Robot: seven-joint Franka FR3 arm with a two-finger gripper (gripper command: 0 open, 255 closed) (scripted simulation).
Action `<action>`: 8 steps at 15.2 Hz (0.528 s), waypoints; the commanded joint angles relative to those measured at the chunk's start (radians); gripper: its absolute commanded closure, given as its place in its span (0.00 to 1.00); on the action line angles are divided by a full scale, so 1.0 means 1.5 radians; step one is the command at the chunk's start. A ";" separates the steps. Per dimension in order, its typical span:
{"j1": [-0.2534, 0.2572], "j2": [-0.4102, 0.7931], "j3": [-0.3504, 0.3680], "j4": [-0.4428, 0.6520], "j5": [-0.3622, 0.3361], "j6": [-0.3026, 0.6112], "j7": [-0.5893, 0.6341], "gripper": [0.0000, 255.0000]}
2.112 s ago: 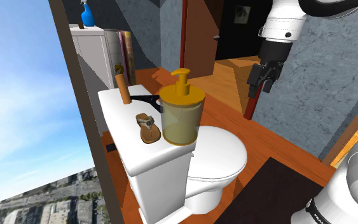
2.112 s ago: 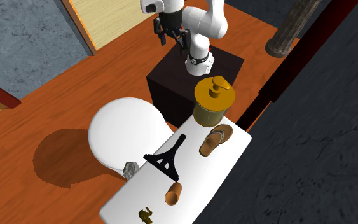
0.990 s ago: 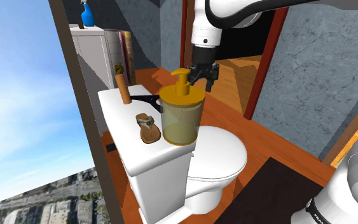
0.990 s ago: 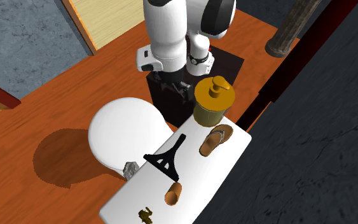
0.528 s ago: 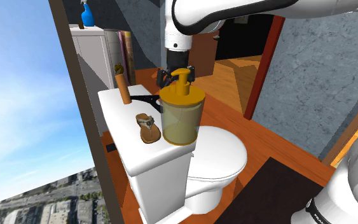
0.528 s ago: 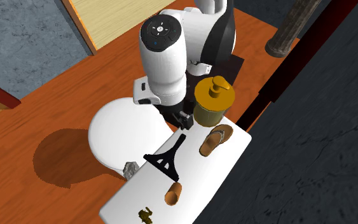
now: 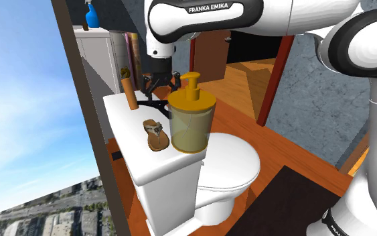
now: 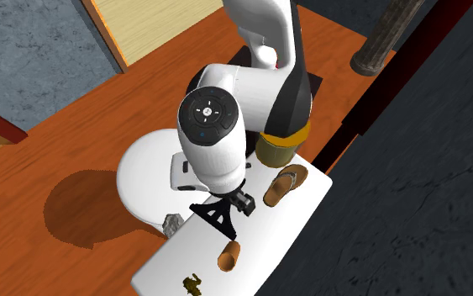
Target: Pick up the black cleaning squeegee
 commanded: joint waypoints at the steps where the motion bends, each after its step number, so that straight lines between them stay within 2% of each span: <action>1: 0.003 0.011 0.000 0.003 -0.003 0.008 0.003 0.00; 6: 0.000 0.011 -0.001 -0.048 -0.003 0.058 0.004 0.00; 8: 0.000 0.011 -0.001 -0.048 -0.003 0.058 0.004 0.00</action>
